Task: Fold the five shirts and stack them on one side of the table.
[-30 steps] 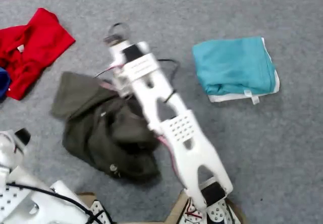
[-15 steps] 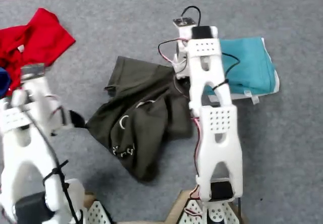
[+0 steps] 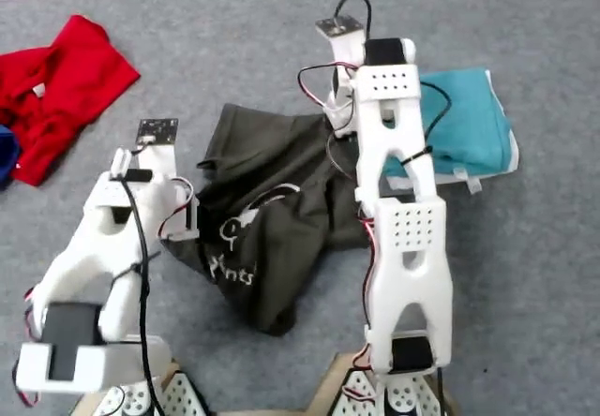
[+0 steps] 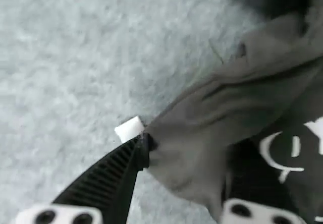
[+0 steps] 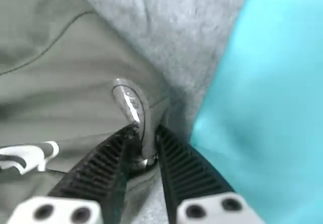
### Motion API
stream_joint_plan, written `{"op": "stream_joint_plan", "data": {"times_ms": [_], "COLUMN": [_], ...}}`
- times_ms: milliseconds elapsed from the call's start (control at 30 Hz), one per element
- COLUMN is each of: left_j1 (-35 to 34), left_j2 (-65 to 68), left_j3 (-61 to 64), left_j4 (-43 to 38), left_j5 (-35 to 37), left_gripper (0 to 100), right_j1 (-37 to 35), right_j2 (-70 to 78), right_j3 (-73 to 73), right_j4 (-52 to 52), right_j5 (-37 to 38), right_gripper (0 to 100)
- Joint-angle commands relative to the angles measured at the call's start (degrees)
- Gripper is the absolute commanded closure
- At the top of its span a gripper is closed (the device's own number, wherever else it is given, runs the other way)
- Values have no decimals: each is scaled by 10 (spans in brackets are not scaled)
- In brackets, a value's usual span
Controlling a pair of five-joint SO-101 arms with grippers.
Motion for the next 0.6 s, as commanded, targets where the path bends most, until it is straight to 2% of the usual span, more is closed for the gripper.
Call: {"op": "stream_joint_plan", "data": {"times_ms": [0,33,67,167,333,467,567], "left_j1": [0,-2,-4,-15,-94,-169,-222], "left_j2": [56,62,62,45,-64,-193,-289], "left_j3": [-44,-56,-63,-79,-86,-90,-126], "left_j4": [-4,14,35,83,128,153,174], "left_j5": [-2,-5,-19,-85,-222,-351,-396], "left_gripper": [961,982,957,970,973,973,973], "right_j1": [-6,-6,-6,-6,-14,-47,-110], "right_j2": [-45,-45,-45,-46,-46,-46,-42], "right_j3": [-57,-65,-70,-78,-79,-80,-74], "right_j4": [4,4,4,4,4,3,-8], "right_j5": [4,4,-2,-30,-36,-64,-101], "right_gripper": [982,980,966,869,689,670,688]}}
